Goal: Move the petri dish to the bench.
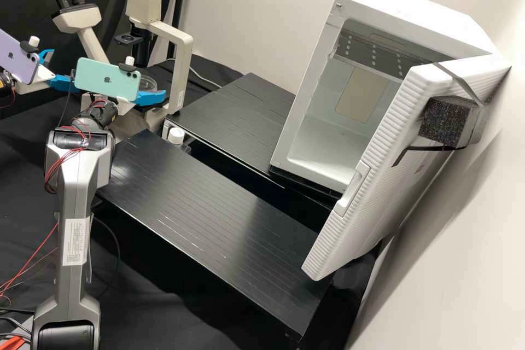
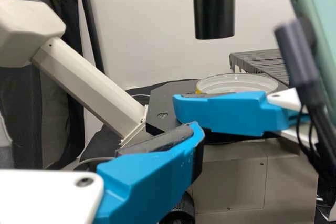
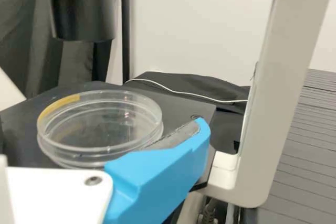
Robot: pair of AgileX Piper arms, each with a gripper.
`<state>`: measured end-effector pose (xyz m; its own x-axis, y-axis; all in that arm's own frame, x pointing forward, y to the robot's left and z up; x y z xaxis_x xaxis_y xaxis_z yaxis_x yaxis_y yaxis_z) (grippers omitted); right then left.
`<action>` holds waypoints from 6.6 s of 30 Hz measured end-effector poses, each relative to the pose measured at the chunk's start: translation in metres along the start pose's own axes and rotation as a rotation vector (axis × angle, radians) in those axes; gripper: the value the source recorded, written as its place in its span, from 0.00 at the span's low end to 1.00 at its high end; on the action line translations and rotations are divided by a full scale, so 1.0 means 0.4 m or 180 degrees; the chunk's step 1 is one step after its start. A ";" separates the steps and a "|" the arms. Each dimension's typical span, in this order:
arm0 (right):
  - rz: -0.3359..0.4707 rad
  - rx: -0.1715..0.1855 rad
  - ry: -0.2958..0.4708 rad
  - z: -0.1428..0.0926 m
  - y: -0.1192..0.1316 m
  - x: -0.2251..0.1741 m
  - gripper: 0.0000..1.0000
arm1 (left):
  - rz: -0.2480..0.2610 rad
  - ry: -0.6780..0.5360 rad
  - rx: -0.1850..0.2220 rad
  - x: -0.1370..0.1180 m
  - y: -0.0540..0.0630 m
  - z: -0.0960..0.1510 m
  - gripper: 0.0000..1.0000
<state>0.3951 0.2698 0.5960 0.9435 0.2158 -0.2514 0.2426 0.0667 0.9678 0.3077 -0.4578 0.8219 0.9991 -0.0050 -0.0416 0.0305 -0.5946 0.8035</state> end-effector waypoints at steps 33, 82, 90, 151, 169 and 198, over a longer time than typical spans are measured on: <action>-0.0071 0.0012 -0.0162 0.022 -0.034 0.029 1.00 | 0.0000 0.0000 0.0000 0.000 0.000 0.000 1.00; -0.0099 -0.0060 -0.0224 0.022 -0.033 0.032 0.00 | 0.0000 0.0000 0.0000 0.000 0.000 0.000 1.00; -0.0130 -0.0032 -0.0165 0.032 -0.028 0.022 0.00 | 0.0000 0.0000 0.0000 0.000 0.000 0.000 1.00; 0.1003 -0.0158 -0.0559 0.345 0.283 -0.801 0.00 | 0.0000 0.0000 0.0000 0.000 0.000 0.000 1.00; 0.0971 -0.0399 -0.1142 0.422 0.267 -0.799 0.00 | 0.0000 0.0000 0.0000 0.000 0.000 0.000 1.00; 0.1122 -0.0291 -0.0936 0.393 0.285 -0.818 1.00 | 0.0000 0.0000 0.0000 0.000 0.000 0.000 1.00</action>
<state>0.1496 0.0535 0.7904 0.9919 -0.0436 0.1190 -0.1126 0.1273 0.9855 0.3077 -0.4578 0.8219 0.9991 -0.0050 -0.0416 0.0305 -0.5946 0.8035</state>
